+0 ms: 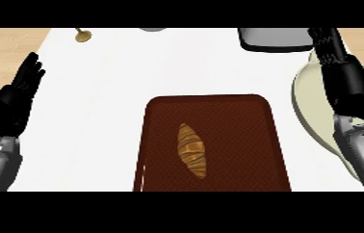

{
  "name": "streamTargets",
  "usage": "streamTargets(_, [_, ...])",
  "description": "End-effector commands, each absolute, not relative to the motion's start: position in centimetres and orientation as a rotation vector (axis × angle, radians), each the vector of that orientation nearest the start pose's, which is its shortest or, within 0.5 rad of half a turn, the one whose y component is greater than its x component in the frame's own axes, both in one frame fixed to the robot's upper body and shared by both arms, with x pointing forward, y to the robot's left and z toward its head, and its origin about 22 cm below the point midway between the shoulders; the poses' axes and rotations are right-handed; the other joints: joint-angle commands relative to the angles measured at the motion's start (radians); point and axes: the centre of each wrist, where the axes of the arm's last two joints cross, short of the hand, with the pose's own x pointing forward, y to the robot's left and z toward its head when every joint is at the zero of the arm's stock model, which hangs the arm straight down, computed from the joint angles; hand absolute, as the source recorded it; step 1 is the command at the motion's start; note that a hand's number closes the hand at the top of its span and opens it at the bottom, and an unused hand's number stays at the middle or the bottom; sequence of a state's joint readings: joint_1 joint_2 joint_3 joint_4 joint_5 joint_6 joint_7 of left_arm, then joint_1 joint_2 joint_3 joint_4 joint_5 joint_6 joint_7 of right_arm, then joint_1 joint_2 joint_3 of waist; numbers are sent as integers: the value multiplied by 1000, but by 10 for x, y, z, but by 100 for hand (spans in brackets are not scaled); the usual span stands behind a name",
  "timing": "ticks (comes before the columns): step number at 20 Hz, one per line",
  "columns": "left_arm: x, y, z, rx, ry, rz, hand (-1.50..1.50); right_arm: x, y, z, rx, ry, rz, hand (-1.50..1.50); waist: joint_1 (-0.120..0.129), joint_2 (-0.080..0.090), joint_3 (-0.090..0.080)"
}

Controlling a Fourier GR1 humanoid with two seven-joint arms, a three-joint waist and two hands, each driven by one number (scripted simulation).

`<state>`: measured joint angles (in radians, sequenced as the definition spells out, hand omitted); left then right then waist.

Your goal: Pick the croissant from the tray and place it in the pot

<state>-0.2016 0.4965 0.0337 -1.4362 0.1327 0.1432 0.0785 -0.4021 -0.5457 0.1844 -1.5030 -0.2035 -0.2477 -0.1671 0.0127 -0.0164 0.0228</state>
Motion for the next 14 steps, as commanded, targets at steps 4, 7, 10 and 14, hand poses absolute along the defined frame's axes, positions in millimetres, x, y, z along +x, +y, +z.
streamTargets(4, [308, 292, 90, 217, -1757, -109, 0, 334, -192, 137, 451, -1990, 650, 150, 105, 48, -22])
streamTargets(7, [309, 273, 87, 106, -1756, -92, 0, 336, -211, 189, 82, -2111, 1221, 150, 111, 20, -42])
streamTargets(10, [315, 245, 90, 25, -1807, -30, 0, 361, -215, 116, 425, -1934, 1101, -150, 85, 56, -20])
streamTargets(14, [309, 252, 85, 33, -1786, 1, 0, 366, -223, 107, 665, -2025, 1236, -150, 72, 44, -18])
